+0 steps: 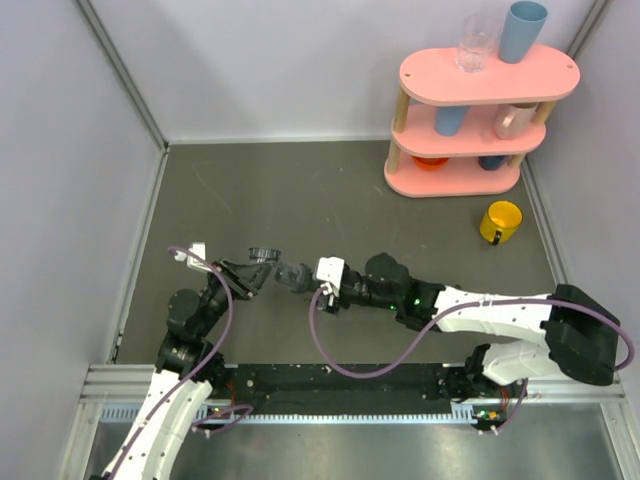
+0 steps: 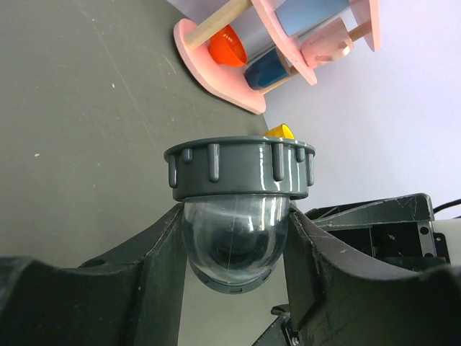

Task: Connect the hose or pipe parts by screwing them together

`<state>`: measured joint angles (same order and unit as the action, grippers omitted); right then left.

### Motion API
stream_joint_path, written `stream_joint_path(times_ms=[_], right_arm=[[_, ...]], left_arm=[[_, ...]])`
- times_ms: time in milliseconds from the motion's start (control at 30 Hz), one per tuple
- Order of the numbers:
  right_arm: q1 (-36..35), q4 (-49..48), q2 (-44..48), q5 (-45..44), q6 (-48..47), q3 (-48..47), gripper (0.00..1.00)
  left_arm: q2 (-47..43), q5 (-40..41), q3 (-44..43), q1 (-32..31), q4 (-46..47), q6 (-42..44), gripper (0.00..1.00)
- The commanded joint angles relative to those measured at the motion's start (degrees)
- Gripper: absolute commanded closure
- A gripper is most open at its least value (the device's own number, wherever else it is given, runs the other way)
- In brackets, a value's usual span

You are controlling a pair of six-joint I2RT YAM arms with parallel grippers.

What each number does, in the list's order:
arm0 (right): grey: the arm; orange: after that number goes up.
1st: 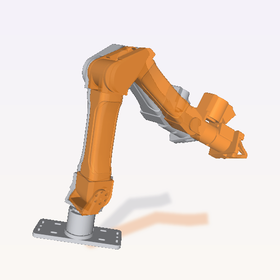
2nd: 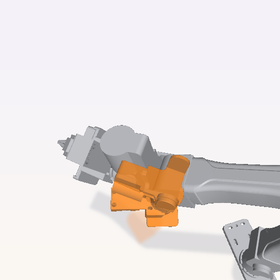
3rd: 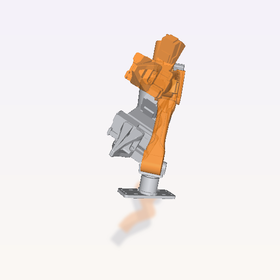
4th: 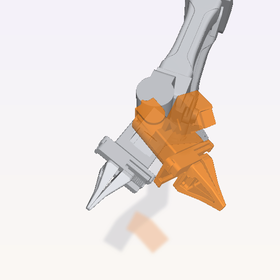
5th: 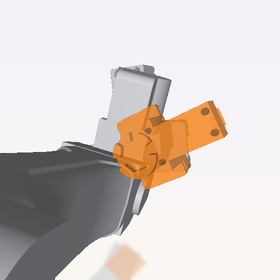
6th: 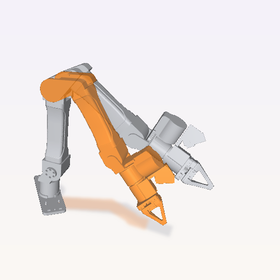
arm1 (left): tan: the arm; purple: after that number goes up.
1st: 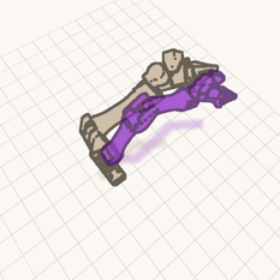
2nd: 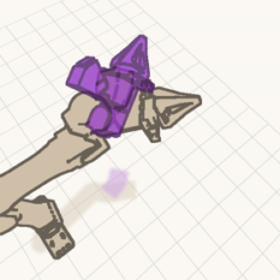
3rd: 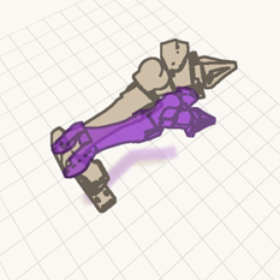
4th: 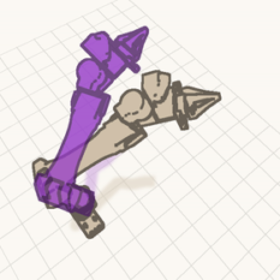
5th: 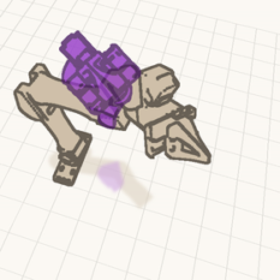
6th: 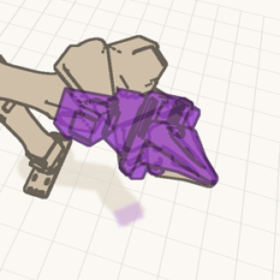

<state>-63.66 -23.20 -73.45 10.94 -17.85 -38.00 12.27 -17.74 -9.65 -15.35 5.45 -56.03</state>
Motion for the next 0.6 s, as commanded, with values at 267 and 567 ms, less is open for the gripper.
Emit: stream_joint_path(times_ms=[267,567], right_arm=[[-0.9,0.7,-6.1,3.7,-0.1,-6.3,0.34],[-0.7,3.0,-8.8,5.1,-0.1,-8.1,0.28]], left_arm=[[-1.4,-2.2,-2.8,0.0,7.6,-3.4,1.00],[-2.3,-2.5,-2.8,0.0,7.9,-3.8,1.00]])
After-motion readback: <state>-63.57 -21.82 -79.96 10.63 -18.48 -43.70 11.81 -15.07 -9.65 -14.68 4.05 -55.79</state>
